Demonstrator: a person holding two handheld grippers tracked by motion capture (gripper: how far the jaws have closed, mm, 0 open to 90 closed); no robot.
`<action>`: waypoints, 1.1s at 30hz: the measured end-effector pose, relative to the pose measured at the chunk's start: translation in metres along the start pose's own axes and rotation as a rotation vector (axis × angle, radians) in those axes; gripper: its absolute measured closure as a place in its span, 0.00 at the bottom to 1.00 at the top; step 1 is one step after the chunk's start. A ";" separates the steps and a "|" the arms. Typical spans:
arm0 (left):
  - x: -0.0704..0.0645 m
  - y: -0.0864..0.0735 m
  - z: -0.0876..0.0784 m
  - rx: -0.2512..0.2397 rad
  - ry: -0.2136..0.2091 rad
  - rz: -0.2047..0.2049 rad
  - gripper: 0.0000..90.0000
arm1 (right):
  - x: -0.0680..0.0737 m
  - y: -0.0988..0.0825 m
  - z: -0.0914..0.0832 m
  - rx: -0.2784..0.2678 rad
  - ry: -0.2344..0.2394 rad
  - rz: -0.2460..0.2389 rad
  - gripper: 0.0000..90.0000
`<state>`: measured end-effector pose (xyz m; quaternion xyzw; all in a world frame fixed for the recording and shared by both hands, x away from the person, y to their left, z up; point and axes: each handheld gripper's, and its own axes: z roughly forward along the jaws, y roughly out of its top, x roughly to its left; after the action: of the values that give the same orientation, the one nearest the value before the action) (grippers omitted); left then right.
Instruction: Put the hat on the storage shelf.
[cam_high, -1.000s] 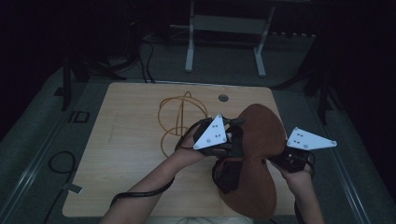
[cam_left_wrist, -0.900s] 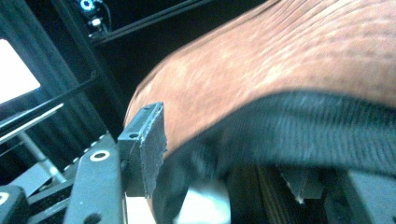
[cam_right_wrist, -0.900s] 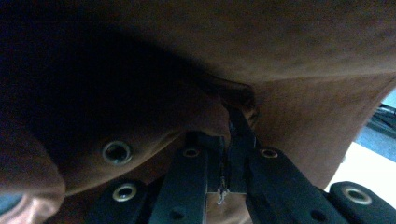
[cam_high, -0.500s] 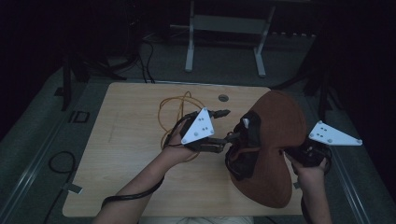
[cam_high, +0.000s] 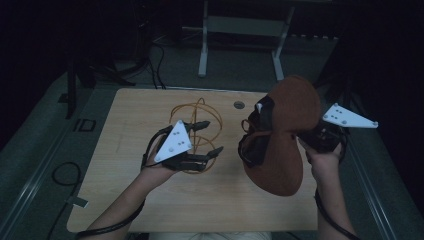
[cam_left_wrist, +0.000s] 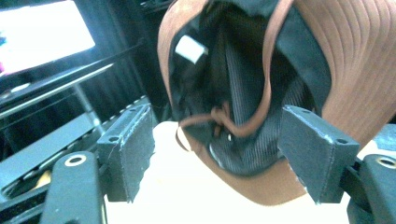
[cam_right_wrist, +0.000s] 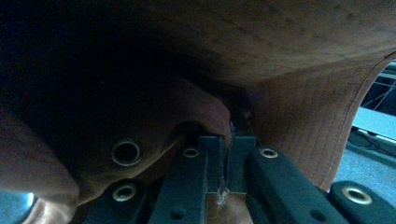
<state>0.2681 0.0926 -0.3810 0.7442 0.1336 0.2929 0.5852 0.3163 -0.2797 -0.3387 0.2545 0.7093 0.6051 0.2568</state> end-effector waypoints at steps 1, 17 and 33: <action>0.001 -0.005 -0.005 -0.004 0.018 -0.011 0.26 | -0.001 0.003 0.004 -0.001 -0.001 -0.001 0.97; -0.010 -0.123 -0.092 0.027 0.247 -0.204 0.10 | -0.006 0.059 0.070 -0.031 0.024 -0.011 0.97; -0.007 -0.187 -0.122 0.095 0.369 -0.340 0.12 | 0.036 0.071 0.164 0.080 0.259 -0.024 0.97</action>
<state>0.2171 0.2382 -0.5431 0.6717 0.3752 0.3144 0.5560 0.4029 -0.1264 -0.2923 0.1759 0.7631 0.6009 0.1601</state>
